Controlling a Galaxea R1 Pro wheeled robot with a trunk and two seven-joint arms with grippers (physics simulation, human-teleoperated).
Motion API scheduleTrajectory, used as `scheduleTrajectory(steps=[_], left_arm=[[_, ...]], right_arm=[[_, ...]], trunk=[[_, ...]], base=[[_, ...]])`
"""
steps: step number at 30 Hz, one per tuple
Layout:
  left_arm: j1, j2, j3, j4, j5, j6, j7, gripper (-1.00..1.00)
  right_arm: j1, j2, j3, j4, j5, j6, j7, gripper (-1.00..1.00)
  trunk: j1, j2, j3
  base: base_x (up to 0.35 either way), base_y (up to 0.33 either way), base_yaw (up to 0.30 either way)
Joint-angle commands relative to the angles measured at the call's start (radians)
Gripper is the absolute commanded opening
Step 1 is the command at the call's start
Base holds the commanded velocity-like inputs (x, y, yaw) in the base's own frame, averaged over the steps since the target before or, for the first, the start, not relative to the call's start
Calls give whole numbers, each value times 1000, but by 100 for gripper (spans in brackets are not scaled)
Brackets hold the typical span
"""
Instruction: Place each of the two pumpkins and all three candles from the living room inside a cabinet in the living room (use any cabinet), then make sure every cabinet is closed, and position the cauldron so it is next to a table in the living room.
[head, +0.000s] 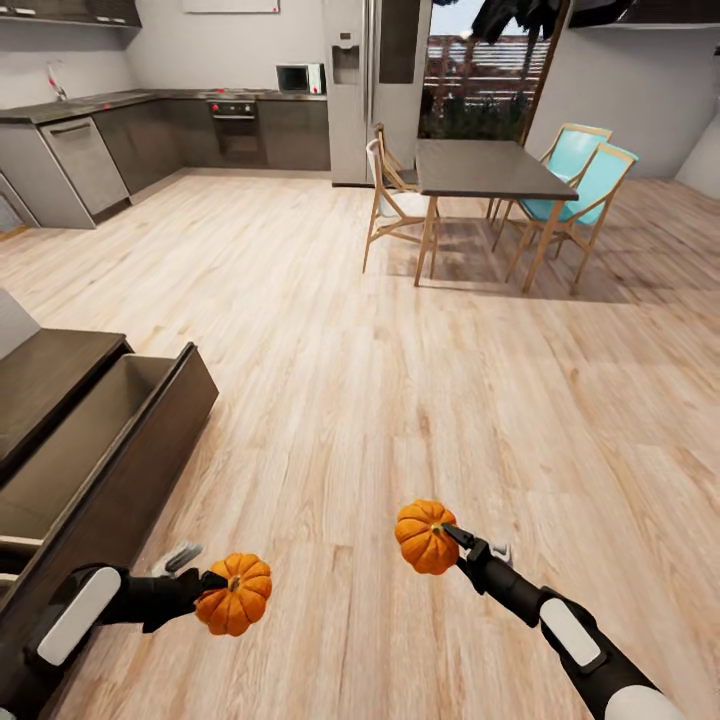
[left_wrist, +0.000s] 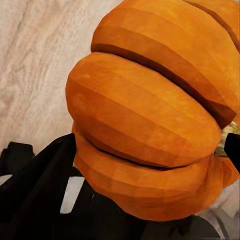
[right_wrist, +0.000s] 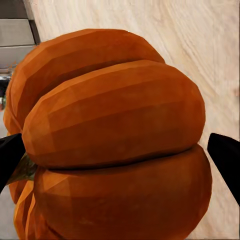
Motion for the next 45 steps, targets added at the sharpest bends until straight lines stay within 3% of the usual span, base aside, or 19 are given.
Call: scheduleTrajectory(steps=[1,2,3,6,7,10,13,20,23,25,27,45], left_arm=[[-7,-21,-2,-1,-3,-7,63,-100],[-9,-35,-2,-1,-18,-18,96,-100],[-11,-60,-2,0,-60,-48,147,-100],[-13,-106,-2,1,-146,-77,184,-100],[-13,-127,-2,2,-197,-84,191,-100],[-15,-159,-1,11,-278,-123,198,-100],[-15,-176,0,42,-309,-179,209,-100],[-16,-188,-19,228,-326,-374,227,-100],[-15,-210,-48,285,-329,-419,228,-100],[-15,-232,-62,348,-329,-514,228,-100],[-14,-240,-67,388,-329,-569,228,-100],[-13,-244,-67,407,-326,-605,225,-100]], right_arm=[[0,-17,7,50,-11,-14,-4,-100],[0,-28,8,87,2,-39,-5,-100],[0,-43,10,158,48,-106,-5,-100],[0,-50,11,251,110,-210,-7,-100],[0,-51,12,287,124,-255,-8,-100],[0,-52,13,331,135,-321,-10,-100],[0,-53,14,368,140,-364,-16,-100],[0,-51,16,411,199,-469,-46,-100],[0,-48,16,415,221,-496,-70,-100],[0,-47,16,419,229,-517,-83,-100],[0,-46,16,433,235,-540,-88,-100],[0,-46,16,449,266,-607,-95,-100]], trunk=[[-4,7,3],[-8,14,7],[-12,21,11],[-23,42,25],[-27,49,30],[-39,70,44],[-50,91,59],[-77,140,92],[-88,161,107],[-88,161,110],[-88,161,113],[-88,161,143]], base=[[0,0,0],[0,0,0],[0,0,0],[0,0,0],[0,0,0],[0,0,0],[0,0,0],[0,0,0],[0,0,0],[0,0,0],[0,0,0],[0,0,0]])
